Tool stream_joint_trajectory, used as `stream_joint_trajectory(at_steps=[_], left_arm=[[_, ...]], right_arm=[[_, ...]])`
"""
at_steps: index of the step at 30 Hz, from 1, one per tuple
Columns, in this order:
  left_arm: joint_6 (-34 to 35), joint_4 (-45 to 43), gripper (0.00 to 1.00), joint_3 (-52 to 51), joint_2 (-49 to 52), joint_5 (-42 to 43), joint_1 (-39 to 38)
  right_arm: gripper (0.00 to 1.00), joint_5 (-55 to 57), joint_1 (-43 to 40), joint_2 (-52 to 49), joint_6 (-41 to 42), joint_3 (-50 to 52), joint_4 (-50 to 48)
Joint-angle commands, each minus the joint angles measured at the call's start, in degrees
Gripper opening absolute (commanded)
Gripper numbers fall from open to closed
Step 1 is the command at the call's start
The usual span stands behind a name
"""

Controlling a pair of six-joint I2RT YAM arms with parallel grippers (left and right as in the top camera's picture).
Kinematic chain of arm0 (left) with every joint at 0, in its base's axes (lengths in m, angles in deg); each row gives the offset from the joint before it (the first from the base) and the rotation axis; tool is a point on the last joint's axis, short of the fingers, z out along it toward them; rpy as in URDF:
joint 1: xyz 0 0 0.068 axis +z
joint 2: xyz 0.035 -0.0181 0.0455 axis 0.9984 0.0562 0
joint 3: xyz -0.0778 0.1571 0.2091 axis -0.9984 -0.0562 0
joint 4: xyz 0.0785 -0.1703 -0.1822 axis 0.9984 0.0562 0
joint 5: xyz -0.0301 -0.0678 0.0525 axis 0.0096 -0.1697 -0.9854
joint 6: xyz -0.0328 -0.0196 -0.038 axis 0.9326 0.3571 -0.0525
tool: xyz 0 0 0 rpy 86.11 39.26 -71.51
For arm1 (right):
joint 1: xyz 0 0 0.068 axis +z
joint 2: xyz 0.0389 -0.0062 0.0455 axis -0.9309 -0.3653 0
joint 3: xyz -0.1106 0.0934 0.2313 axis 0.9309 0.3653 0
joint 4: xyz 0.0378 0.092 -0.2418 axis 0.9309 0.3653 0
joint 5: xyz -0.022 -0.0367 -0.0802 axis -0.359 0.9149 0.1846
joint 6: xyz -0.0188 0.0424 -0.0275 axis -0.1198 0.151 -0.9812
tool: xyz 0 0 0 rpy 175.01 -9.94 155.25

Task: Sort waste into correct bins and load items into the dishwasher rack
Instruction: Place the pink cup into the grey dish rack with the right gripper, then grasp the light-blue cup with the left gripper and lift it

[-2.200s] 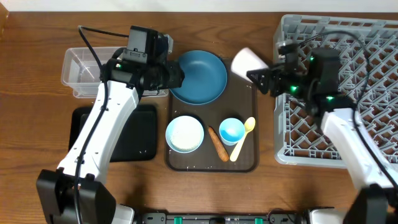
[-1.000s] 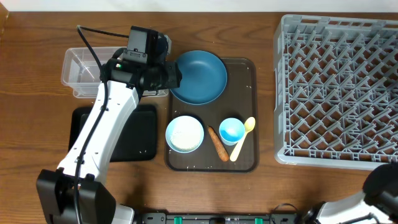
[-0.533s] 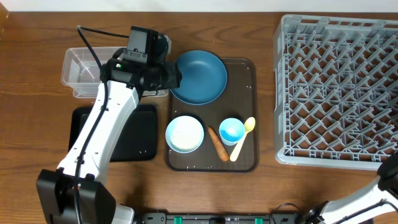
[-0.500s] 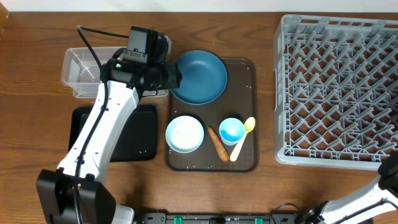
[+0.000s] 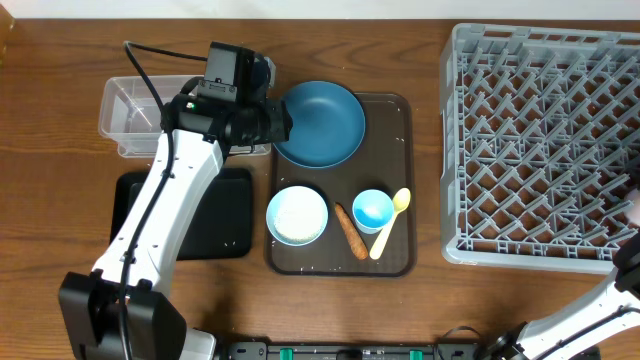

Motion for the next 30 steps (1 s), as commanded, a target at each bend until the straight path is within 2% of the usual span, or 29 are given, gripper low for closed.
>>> stream_joint_trajectory(at_steps=[1, 8, 11, 16, 20, 24, 30], left_arm=[[-0.9, 0.2, 0.46, 0.6, -0.1, -0.4, 0.1], [-0.9, 0.2, 0.64, 0.6, -0.1, -0.4, 0.1], [-0.9, 0.2, 0.68, 0.6, -0.1, -0.3, 0.1], [-0.9, 0.4, 0.69, 0.2, -0.1, -0.3, -0.2], [-0.9, 0.7, 0.69, -0.7, -0.1, -0.3, -1.9], [-0.9, 0.9, 0.69, -1.2, 0.0, -0.3, -5.2], [-0.9, 1.5, 0.69, -1.6, 1.6, -0.3, -11.5]], right_arm=[[0.87, -3.1, -0.4, 0.0, 0.3, -1.1, -0.1], [0.87, -6.3, 0.1, 4.7, 0.3, -2.0, -0.5], [0.86, -11.3, 1.1, 8.6, -0.1, -2.1, -1.2], [0.85, -21.2, 4.7, 12.9, -3.9, -2.1, -1.1], [0.86, -23.5, 10.4, 13.5, -5.7, -2.0, -0.2], [0.99, -26.4, 17.0, 13.4, -5.7, -0.3, -2.1], [0.99, -33.7, 24.5, 13.3, -6.3, 3.2, -6.2]])
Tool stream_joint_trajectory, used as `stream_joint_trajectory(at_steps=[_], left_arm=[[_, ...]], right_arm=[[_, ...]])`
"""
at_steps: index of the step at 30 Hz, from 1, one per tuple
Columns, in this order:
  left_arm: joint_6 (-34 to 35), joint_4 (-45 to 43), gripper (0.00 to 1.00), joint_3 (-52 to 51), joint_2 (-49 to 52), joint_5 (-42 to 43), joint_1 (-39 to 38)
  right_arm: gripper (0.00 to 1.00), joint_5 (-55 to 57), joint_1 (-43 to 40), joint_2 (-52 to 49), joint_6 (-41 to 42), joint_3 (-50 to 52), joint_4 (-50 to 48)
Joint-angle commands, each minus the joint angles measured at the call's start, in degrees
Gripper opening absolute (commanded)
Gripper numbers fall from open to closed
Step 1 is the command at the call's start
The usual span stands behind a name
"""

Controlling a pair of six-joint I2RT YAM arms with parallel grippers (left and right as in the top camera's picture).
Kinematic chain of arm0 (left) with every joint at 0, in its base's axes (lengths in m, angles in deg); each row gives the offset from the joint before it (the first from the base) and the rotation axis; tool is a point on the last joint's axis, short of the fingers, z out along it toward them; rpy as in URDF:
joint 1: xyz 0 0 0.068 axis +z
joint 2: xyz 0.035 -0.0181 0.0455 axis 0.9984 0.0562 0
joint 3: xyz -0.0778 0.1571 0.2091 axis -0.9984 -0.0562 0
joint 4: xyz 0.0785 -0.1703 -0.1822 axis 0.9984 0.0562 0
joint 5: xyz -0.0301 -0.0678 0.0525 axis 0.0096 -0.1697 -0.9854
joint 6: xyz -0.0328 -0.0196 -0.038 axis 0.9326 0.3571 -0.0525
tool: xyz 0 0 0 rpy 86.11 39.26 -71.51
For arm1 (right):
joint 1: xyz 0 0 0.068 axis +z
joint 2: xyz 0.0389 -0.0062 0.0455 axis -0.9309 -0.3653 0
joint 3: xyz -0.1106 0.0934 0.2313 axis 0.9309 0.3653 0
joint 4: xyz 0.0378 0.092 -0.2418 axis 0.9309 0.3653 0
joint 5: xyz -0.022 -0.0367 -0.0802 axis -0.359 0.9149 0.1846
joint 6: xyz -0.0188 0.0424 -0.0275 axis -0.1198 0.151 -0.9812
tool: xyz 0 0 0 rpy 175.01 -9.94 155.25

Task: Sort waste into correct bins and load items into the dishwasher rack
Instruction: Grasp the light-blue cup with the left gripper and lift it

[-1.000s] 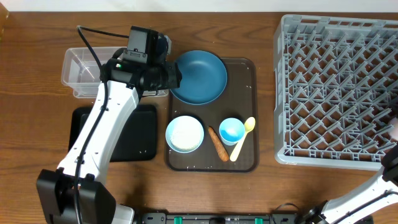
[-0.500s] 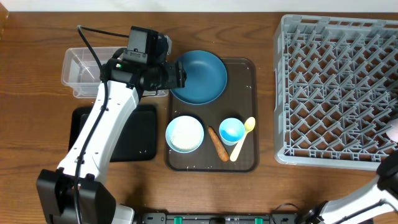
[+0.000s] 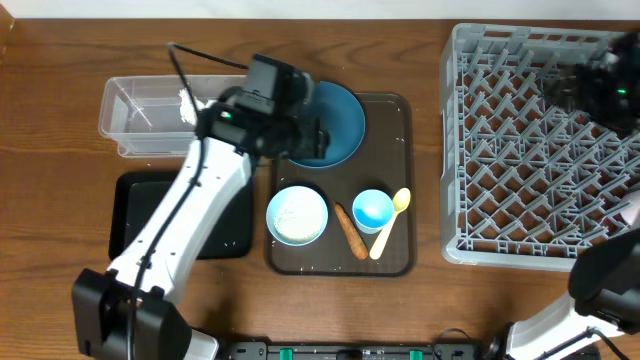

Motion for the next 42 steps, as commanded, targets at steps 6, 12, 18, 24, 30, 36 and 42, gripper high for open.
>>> stream_joint_trajectory(at_steps=[6, 12, 18, 24, 30, 36, 42], left_arm=[[-0.2, 2.6, 0.69, -1.0, 5.7, -0.3, -9.1], [-0.2, 4.4, 0.69, -1.0, 10.8, -0.3, -13.6], [-0.2, 4.5, 0.56, -1.0, 14.9, -0.3, -15.5], [-0.2, 4.6, 0.32, -1.1, 16.4, -0.4, -15.6], [-0.2, 4.3, 0.06, -1.0, 16.3, -3.3, -15.4], [-0.1, 3.5, 0.06, 2.9, 14.7, -4.7, -11.9], [0.3, 2.1, 0.06, 9.6, 8.4, -3.1, -4.9]], right_arm=[[0.99, 2.1, 10.0, -0.5, -1.1, 6.6, -1.8], [0.99, 3.5, 13.0, -0.5, -1.1, 10.4, -4.0], [0.99, 3.5, 13.1, -0.5, -1.1, 11.1, -4.2], [0.99, 3.5, 13.0, -0.5, -1.1, 11.1, -4.2], [0.99, 3.5, 13.0, -0.5, -1.1, 11.1, -4.2], [0.99, 3.5, 13.0, -0.5, -1.1, 11.1, -4.0], [0.99, 3.5, 12.9, -0.5, -1.1, 11.1, -5.3]])
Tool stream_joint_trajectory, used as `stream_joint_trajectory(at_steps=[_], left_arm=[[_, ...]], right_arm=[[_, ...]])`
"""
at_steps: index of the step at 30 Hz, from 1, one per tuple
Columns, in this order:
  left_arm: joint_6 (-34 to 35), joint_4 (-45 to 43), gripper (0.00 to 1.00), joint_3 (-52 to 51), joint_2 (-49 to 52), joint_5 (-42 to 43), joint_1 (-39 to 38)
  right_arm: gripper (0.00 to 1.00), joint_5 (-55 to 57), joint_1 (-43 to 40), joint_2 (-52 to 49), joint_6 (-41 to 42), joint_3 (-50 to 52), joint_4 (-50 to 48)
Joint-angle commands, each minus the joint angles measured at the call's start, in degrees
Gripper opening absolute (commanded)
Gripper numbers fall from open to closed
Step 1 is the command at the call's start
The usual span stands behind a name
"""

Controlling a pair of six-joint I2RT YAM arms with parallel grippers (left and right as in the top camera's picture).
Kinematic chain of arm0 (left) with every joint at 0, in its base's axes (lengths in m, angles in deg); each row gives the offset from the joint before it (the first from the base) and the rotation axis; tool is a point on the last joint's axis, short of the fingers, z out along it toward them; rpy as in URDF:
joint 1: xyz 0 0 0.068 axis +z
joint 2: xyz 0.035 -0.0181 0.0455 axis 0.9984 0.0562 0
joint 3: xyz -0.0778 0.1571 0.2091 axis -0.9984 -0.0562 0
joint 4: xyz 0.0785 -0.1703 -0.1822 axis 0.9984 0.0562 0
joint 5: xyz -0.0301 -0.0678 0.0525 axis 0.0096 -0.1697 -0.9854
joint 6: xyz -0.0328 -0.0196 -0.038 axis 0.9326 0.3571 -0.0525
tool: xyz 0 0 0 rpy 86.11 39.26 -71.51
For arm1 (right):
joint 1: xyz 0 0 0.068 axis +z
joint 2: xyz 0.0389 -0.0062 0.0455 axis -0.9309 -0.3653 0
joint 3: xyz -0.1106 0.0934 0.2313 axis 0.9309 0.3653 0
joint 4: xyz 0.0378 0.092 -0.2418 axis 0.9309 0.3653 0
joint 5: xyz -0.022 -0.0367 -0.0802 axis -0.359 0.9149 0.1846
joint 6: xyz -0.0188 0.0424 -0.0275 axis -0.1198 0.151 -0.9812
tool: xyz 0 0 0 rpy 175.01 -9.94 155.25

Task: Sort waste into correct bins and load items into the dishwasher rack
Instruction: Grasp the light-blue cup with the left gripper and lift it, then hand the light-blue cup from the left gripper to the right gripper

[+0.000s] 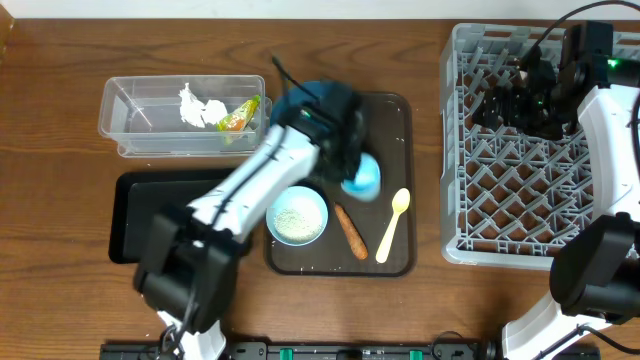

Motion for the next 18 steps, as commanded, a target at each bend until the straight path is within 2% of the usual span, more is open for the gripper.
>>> stream_joint_trajectory(at_steps=[1, 5, 11, 15, 18], left_arm=[[0.9, -2.3, 0.06, 4.6, -7.3, 1.6, 4.9], [6.1, -7.3, 0.06, 4.6, -10.1, 12.0, 11.6], [7.6, -15.8, 0.06, 4.0, -8.2, 38.0, 19.3], [7.6, -21.1, 0.06, 4.0, -6.0, 50.0, 21.1], [8.3, -23.2, 0.06, 4.0, -4.7, 54.8, 21.0]], right_arm=[[0.99, 0.1, 0.1, -0.5, -0.6, 0.3, -1.1], [0.99, -6.0, 0.2, -0.5, -2.6, 0.3, -4.7], [0.99, -45.0, 0.7, -0.5, -32.2, 0.4, -4.9], [0.99, -56.1, 3.2, -0.5, -40.8, 0.4, -5.1], [0.99, -60.2, 6.0, -0.5, -44.5, 0.4, -6.6]])
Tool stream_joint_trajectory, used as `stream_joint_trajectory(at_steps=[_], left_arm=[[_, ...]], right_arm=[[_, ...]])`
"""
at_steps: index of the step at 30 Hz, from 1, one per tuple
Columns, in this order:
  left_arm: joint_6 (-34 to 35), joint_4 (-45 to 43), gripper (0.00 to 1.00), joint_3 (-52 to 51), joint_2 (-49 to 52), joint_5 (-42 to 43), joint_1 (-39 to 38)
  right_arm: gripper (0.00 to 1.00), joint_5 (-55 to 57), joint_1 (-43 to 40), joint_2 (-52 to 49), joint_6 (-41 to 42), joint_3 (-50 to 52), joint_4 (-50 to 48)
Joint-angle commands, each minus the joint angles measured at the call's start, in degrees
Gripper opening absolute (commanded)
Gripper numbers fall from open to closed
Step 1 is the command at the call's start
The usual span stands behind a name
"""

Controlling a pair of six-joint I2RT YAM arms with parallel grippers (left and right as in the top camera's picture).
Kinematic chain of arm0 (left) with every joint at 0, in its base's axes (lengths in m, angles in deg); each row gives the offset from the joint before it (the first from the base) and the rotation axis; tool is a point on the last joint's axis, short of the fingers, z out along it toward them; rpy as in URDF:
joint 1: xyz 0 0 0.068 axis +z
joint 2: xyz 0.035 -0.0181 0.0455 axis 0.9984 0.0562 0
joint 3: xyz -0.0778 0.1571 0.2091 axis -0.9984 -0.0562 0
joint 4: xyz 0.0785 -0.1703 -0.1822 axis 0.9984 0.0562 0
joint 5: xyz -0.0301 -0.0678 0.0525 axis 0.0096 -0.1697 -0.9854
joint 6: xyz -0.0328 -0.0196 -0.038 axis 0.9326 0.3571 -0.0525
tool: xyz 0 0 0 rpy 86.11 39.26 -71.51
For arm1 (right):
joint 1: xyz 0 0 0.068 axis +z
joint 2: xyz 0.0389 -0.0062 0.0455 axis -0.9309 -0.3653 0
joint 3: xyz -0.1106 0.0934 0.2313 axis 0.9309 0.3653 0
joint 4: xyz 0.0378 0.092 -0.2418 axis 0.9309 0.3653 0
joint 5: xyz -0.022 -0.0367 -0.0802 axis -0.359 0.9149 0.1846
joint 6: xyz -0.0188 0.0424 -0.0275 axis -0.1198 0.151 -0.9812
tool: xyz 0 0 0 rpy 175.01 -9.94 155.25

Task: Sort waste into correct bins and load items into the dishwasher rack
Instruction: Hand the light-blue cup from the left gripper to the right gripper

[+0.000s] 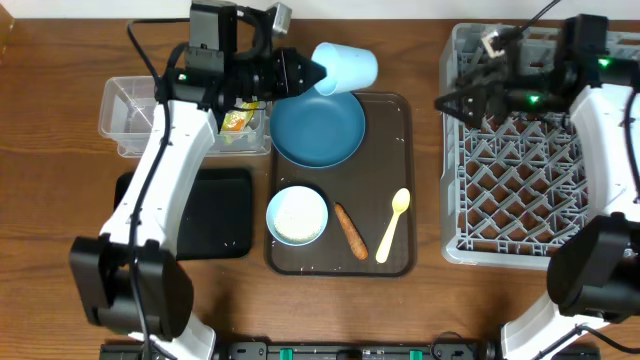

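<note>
My left gripper (308, 72) is shut on the light blue cup (348, 67). It holds the cup tipped on its side above the table, just behind the blue plate (318, 126). My right gripper (441, 102) reaches left past the left edge of the grey dishwasher rack (560, 170). It points toward the cup with its fingers apart and nothing between them. On the brown tray (405, 110) lie the plate, a white bowl (297, 215), a carrot (350, 231) and a yellow spoon (390, 224).
A clear bin (130, 115) at the back left holds wrapper waste (236, 121), partly hidden under my left arm. A black bin (215, 215) sits in front of it. The rack fills the right side of the table.
My left gripper has moved with the cup from low over the tray's middle to behind the plate. My right gripper has moved from over the rack to its left edge.
At first the cup stood on the tray beside the spoon, my left gripper was by the clear bin and the right arm was barely in view. Then the left gripper was over the plate and the right arm over the rack. Later the cup was held above the tray, now behind it.
</note>
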Motion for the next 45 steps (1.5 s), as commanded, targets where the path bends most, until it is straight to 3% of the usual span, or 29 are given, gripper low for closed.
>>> stream_joint_trajectory(at_steps=[1, 8, 15, 23, 40, 45], left_arm=[[0.9, -1.4, 0.06, -0.2, 1.5, 13.9, 0.0], [1.3, -6.1, 0.06, -0.2, 1.8, 25.1, -0.2], [1.9, -6.1, 0.06, -0.2, 1.8, 25.1, -0.2], [2.1, -6.0, 0.06, -0.2, 1.8, 25.5, -0.2], [2.1, -6.0, 0.06, -0.2, 1.8, 25.5, -0.2], [2.1, -6.0, 0.06, -0.2, 1.8, 25.5, -0.2]], right_arm=[[0.99, -13.9, 3.7, -0.5, -10.0, 0.3, -1.6], [0.96, -19.1, 9.4, -0.5, -9.9, 0.3, -9.7], [0.96, -22.9, 12.9, -0.5, -9.5, 0.3, -13.9], [0.77, -22.9, 15.5, -0.5, -9.5, 0.3, -18.2], [0.74, -22.9, 15.5, -0.5, -3.5, 0.3, -25.3], [0.63, -22.9, 15.5, -0.5, -3.4, 0.3, -25.3]])
